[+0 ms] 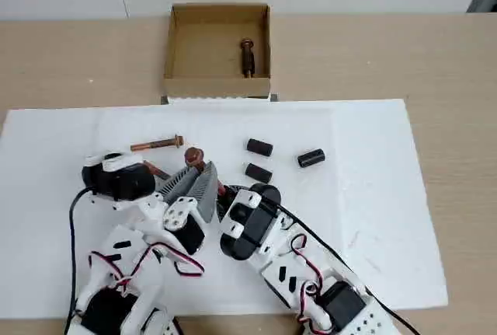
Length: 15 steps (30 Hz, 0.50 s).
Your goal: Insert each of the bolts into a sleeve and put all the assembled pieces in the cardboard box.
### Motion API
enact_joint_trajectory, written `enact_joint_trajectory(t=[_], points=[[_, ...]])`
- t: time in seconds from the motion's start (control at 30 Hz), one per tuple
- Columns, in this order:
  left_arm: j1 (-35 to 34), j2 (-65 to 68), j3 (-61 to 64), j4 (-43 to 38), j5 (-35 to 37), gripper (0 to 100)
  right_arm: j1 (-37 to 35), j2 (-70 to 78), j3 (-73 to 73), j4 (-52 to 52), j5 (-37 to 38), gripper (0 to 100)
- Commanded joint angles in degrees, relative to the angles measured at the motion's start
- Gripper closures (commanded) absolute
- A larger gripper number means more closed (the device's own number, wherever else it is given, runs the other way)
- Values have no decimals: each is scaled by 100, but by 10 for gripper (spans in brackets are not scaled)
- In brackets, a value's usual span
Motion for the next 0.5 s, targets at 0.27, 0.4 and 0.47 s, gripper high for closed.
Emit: enact_joint_trajectory(t=[0.27, 0.4, 0.47], points=[[352, -44, 22, 633, -70, 995, -22, -22, -352, -154, 62, 996], [554, -53, 22, 1046, -404, 995, -22, -22, -343, -154, 62, 996], [554, -53, 22, 1029, -422, 995, -22, -22, -334, -154, 62, 996]])
